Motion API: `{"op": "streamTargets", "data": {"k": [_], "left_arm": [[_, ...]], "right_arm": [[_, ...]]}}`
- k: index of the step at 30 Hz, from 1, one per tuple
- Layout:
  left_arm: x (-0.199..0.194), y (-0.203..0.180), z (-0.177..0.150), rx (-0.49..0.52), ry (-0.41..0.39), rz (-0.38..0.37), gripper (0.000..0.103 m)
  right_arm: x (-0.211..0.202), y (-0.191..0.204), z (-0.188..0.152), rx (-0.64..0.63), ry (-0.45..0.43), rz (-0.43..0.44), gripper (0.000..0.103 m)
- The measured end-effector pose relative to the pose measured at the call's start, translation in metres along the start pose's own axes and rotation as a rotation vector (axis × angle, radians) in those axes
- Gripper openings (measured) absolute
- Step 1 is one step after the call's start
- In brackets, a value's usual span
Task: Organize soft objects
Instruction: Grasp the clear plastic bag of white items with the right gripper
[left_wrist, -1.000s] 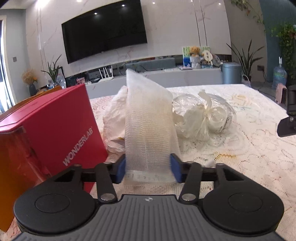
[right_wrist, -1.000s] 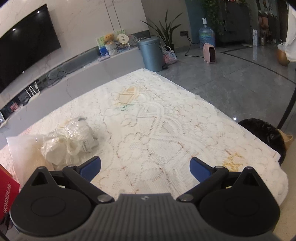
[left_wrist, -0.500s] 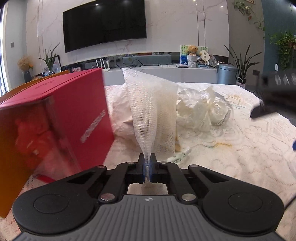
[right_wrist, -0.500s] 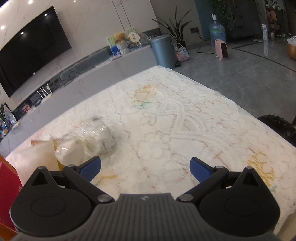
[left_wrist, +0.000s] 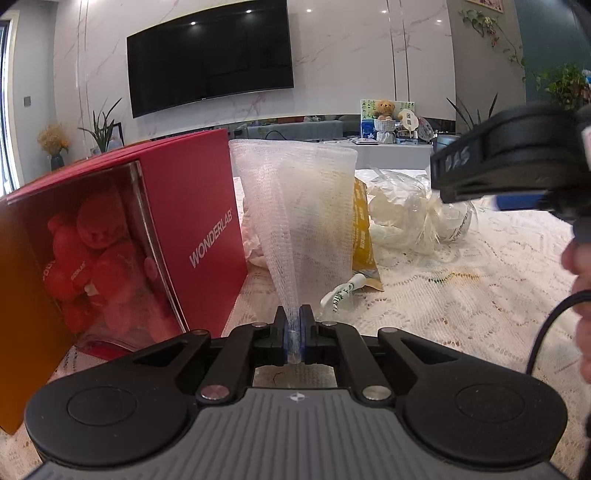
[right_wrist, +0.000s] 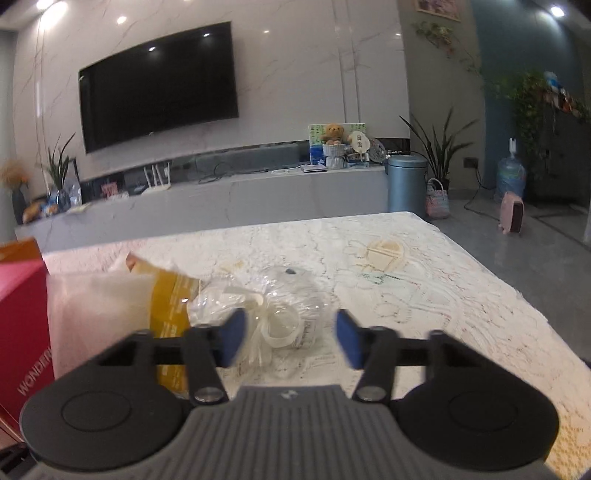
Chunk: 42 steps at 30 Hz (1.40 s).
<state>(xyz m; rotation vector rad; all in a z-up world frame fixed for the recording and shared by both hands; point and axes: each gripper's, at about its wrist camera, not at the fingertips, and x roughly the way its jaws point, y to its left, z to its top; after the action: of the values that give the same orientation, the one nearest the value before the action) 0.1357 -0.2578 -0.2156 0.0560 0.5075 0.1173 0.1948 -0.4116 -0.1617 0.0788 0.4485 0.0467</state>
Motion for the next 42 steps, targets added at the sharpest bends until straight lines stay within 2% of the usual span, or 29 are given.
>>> {"op": "streamTargets", "data": {"k": [1, 5, 13, 15, 16, 17, 18, 22, 26, 30, 31, 32, 34, 37, 38, 40, 42], "left_arm": [[-0.001, 0.003, -0.001, -0.009, 0.0, -0.006, 0.006], [-0.002, 0.005, -0.001, -0.016, -0.002, -0.017, 0.006], [-0.004, 0.01, -0.002, -0.031, -0.005, -0.032, 0.006], [-0.004, 0.012, -0.002, -0.035, -0.002, -0.036, 0.006], [-0.004, 0.011, -0.001, -0.032, 0.0, -0.034, 0.006], [-0.004, 0.01, -0.001, -0.027, 0.001, -0.032, 0.006], [-0.004, 0.01, -0.001, -0.028, 0.001, -0.033, 0.006], [-0.003, 0.017, -0.001, -0.062, 0.004, -0.054, 0.006], [-0.003, 0.022, 0.0, -0.086, 0.007, -0.068, 0.006], [-0.004, 0.023, 0.0, -0.09, 0.008, -0.07, 0.006], [-0.004, 0.024, 0.0, -0.092, 0.008, -0.07, 0.006], [-0.004, 0.024, 0.0, -0.094, 0.008, -0.07, 0.006], [-0.003, 0.025, 0.0, -0.102, 0.009, -0.071, 0.006], [-0.003, 0.026, 0.0, -0.106, 0.01, -0.074, 0.006], [-0.003, 0.026, 0.0, -0.105, 0.01, -0.074, 0.006], [-0.003, 0.026, 0.0, -0.106, 0.01, -0.074, 0.006], [-0.003, 0.026, 0.0, -0.109, 0.009, -0.077, 0.006]], "right_arm": [[0.002, 0.003, -0.001, -0.019, 0.001, 0.023, 0.037], [0.008, 0.02, -0.004, -0.098, 0.016, 0.097, 0.035], [0.006, 0.041, -0.007, -0.207, 0.008, 0.141, 0.034], [0.012, 0.044, -0.01, -0.221, 0.015, 0.103, 0.024], [0.017, 0.044, -0.012, -0.221, 0.022, 0.08, 0.013], [0.022, 0.043, -0.014, -0.223, 0.037, 0.08, 0.007], [0.025, 0.042, -0.015, -0.221, 0.055, 0.097, 0.004], [0.017, 0.043, -0.013, -0.251, 0.002, 0.075, 0.001], [0.009, 0.04, -0.005, -0.268, 0.031, 0.13, 0.0], [-0.005, 0.039, 0.003, -0.313, 0.035, 0.128, 0.0], [-0.007, 0.038, 0.006, -0.319, 0.062, 0.131, 0.0], [-0.007, 0.037, 0.009, -0.345, 0.132, 0.119, 0.0], [-0.018, 0.029, 0.011, -0.361, 0.216, 0.087, 0.0], [-0.023, -0.005, 0.009, -0.261, 0.438, 0.069, 0.0], [-0.026, -0.011, 0.003, -0.295, 0.487, 0.066, 0.0], [-0.029, -0.019, -0.009, -0.34, 0.526, -0.016, 0.011], [-0.027, -0.027, -0.011, -0.299, 0.577, -0.114, 0.039]]}}
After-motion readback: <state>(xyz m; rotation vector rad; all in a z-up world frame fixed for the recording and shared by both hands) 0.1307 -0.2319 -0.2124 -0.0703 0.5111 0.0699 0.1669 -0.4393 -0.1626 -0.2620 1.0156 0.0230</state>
